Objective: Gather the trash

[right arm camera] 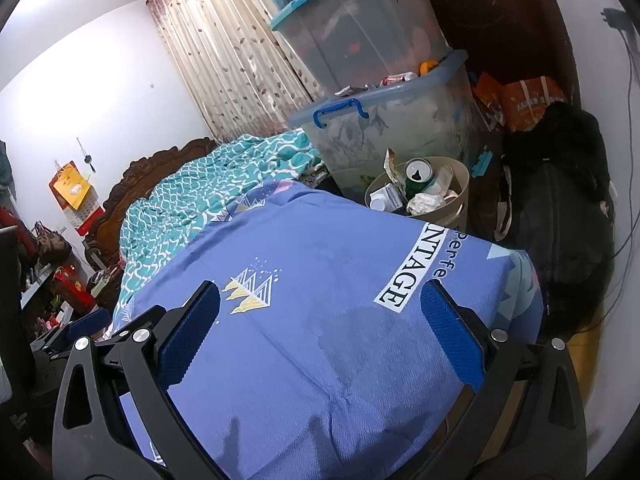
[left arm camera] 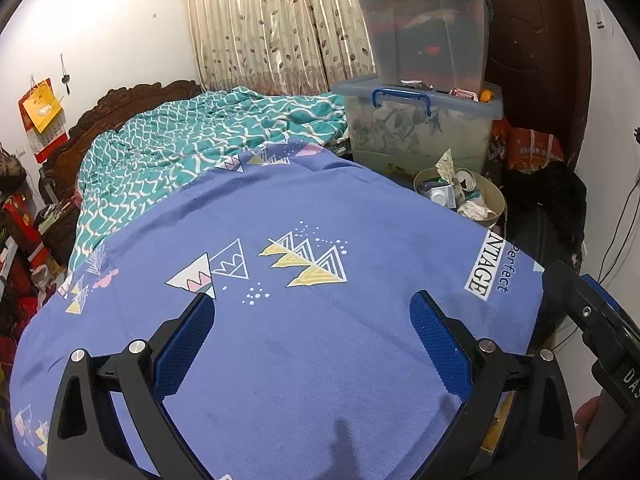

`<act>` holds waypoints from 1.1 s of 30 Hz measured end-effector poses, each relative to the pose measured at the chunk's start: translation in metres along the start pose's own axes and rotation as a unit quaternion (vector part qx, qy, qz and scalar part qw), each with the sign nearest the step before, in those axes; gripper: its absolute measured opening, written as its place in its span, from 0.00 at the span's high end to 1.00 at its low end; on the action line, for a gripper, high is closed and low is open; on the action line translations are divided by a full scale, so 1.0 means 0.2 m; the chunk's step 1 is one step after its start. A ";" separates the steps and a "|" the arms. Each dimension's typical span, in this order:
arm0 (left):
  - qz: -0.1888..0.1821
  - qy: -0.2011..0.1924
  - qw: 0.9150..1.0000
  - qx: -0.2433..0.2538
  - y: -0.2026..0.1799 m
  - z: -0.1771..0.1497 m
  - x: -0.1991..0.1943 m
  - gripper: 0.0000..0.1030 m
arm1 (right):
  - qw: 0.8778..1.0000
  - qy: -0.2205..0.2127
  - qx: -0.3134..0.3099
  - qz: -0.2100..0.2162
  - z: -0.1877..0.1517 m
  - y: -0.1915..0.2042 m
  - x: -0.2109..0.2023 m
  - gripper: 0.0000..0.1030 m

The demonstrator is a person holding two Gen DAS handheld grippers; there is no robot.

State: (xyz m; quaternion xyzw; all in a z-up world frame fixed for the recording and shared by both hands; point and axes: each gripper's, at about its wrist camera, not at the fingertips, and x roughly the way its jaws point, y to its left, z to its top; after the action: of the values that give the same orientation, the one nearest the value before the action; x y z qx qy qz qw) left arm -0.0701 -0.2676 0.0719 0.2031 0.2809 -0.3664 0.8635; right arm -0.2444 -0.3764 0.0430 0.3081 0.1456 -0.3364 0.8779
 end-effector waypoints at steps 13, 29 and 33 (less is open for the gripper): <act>0.002 0.003 1.000 0.006 -0.01 -0.01 0.02 0.08 | 1.000 -0.004 0.001 0.001 -0.01 0.01 -0.02 0.03; 0.008 0.004 1.000 0.002 0.00 -0.03 0.01 0.08 | 1.000 0.000 -0.001 0.002 -0.01 0.01 -0.03 0.03; 0.011 0.004 1.000 0.002 0.00 -0.03 0.02 0.08 | 1.000 0.000 -0.001 0.001 -0.02 0.01 -0.02 0.03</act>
State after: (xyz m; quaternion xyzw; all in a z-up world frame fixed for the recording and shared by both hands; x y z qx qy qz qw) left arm -0.0706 -0.2660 0.0647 0.2095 0.2817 -0.3571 0.8656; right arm -0.2461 -0.3702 0.0441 0.3074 0.1458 -0.3349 0.8787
